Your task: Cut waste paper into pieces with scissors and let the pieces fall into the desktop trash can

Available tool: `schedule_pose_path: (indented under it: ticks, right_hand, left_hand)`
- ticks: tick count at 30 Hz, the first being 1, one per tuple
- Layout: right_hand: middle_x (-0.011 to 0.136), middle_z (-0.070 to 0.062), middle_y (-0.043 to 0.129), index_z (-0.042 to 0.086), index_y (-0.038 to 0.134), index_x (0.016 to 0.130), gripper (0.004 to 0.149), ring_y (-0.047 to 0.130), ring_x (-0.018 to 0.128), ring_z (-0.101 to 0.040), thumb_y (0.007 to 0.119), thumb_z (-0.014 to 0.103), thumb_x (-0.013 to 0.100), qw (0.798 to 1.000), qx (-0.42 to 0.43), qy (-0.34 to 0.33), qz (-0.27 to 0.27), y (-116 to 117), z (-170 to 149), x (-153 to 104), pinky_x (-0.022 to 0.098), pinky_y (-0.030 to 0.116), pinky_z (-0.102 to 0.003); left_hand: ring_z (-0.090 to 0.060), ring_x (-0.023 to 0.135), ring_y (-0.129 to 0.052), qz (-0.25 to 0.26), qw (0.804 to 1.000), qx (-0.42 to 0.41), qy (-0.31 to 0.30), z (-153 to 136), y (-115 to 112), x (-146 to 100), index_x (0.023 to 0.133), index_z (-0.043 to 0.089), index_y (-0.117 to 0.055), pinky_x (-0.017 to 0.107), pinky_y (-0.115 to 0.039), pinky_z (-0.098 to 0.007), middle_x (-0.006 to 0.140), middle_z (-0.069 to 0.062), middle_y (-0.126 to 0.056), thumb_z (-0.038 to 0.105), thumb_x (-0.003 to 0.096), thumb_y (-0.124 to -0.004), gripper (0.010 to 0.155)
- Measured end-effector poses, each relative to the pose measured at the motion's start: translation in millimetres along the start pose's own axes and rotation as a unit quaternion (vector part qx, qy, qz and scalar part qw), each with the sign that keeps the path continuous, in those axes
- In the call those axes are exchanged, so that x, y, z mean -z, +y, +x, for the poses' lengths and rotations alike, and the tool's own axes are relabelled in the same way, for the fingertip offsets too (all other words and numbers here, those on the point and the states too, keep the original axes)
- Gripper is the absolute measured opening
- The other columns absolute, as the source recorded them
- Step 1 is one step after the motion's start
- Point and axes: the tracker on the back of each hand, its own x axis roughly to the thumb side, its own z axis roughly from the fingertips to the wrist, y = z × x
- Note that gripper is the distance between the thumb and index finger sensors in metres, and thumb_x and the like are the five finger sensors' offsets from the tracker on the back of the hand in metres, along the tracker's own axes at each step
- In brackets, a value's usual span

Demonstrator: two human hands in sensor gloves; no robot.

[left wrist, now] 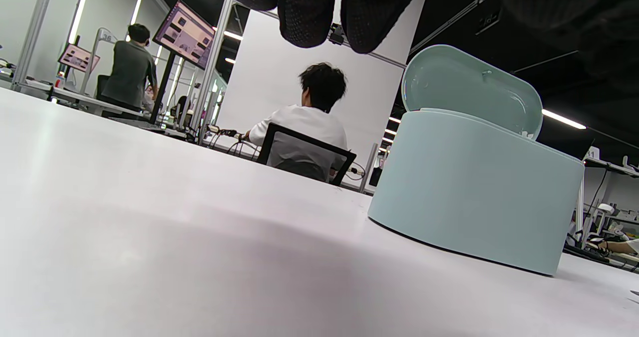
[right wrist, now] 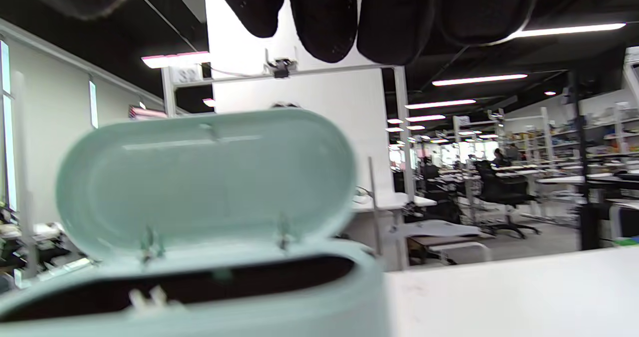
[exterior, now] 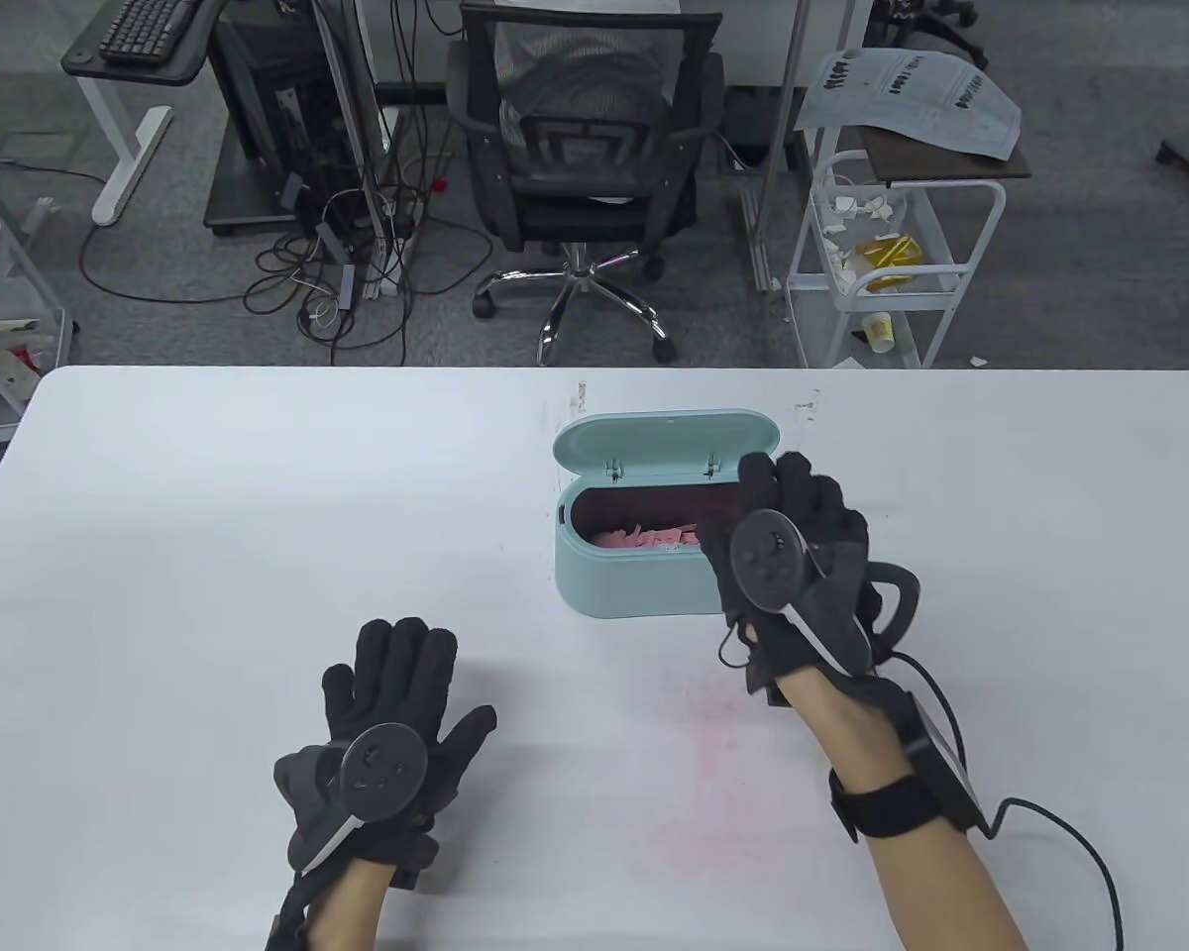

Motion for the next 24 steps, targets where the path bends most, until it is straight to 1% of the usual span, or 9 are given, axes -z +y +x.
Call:
schedule_pose_path:
  ticks: [3,7,10,12,13,14,16,18,24]
  right_hand:
    - [0.111,0.0,0.048,0.031,0.045,0.103,0.071,0.054,0.103,-0.041,0.058,0.061,0.04,0.999,0.023,-0.03,0.006,10,22,23,0.067,0.053,-0.065]
    - [0.113,0.003,0.037,0.034,0.037,0.103,0.071,0.04,0.108,-0.039,0.056,0.06,0.04,0.999,-0.026,-0.032,0.023,26,34,45,0.07,0.045,-0.066]
    - [0.114,0.005,0.033,0.036,0.033,0.103,0.071,0.035,0.109,-0.038,0.054,0.061,0.04,0.996,-0.036,-0.041,0.064,38,33,56,0.071,0.039,-0.067]
    - [0.114,0.005,0.038,0.037,0.037,0.103,0.07,0.034,0.109,-0.038,0.054,0.06,0.039,0.993,-0.022,-0.052,0.101,47,30,60,0.071,0.037,-0.068]
    - [0.114,0.006,0.032,0.039,0.031,0.103,0.071,0.028,0.109,-0.037,0.053,0.061,0.04,0.992,-0.019,-0.049,0.119,50,28,59,0.071,0.034,-0.068]
    - [0.113,0.007,0.037,0.04,0.033,0.103,0.069,0.031,0.109,-0.037,0.054,0.061,0.04,0.995,-0.014,-0.054,0.085,49,26,56,0.071,0.034,-0.067]
    - [0.107,0.004,0.055,0.036,0.049,0.101,0.066,0.051,0.104,-0.039,0.056,0.06,0.039,0.996,-0.012,-0.076,0.036,46,25,50,0.069,0.041,-0.069]
    - [0.107,0.002,0.052,0.035,0.047,0.101,0.067,0.053,0.102,-0.04,0.056,0.06,0.039,0.995,-0.021,-0.085,0.049,47,23,39,0.069,0.041,-0.069]
    - [0.104,-0.001,0.056,0.03,0.054,0.1,0.068,0.064,0.096,-0.04,0.055,0.061,0.039,0.992,-0.04,-0.117,0.023,57,16,3,0.068,0.048,-0.067]
  left_hand:
    - [-0.035,0.119,-0.039,-0.001,1.0,-0.001,0.001,0,0,0,0.115,0.031,-0.054,0.078,-0.034,-0.065,0.125,-0.005,-0.049,0.074,0.0458,-0.06,0.081]
    - [-0.035,0.119,-0.039,-0.003,1.0,0.001,-0.001,1,0,0,0.115,0.031,-0.053,0.078,-0.034,-0.065,0.126,-0.005,-0.049,0.074,0.0459,-0.059,0.081]
    - [-0.035,0.119,-0.039,-0.001,1.0,-0.001,-0.005,2,0,0,0.115,0.031,-0.054,0.078,-0.033,-0.065,0.126,-0.005,-0.049,0.074,0.0459,-0.06,0.081]
    - [-0.035,0.119,-0.039,-0.005,1.0,0.0,-0.006,3,-1,1,0.115,0.031,-0.054,0.078,-0.033,-0.065,0.126,-0.004,-0.049,0.074,0.046,-0.06,0.081]
    - [-0.035,0.119,-0.039,-0.005,1.0,0.001,-0.006,3,-1,1,0.115,0.031,-0.054,0.078,-0.034,-0.064,0.126,-0.005,-0.049,0.074,0.0459,-0.06,0.081]
    - [-0.035,0.119,-0.039,-0.005,1.0,0.002,-0.007,3,-1,2,0.115,0.031,-0.054,0.078,-0.034,-0.064,0.126,-0.005,-0.049,0.074,0.046,-0.06,0.081]
    - [-0.035,0.119,-0.039,-0.005,1.0,0.0,-0.007,3,-1,2,0.115,0.031,-0.054,0.078,-0.034,-0.064,0.125,-0.005,-0.049,0.074,0.046,-0.06,0.081]
    - [-0.035,0.119,-0.039,-0.005,1.0,0.0,-0.007,3,-1,2,0.115,0.031,-0.054,0.078,-0.034,-0.064,0.125,-0.005,-0.049,0.073,0.046,-0.06,0.081]
    - [-0.035,0.119,-0.039,-0.005,1.0,0.004,-0.008,4,-2,1,0.115,0.031,-0.055,0.078,-0.034,-0.064,0.125,-0.005,-0.05,0.073,0.0461,-0.06,0.081]
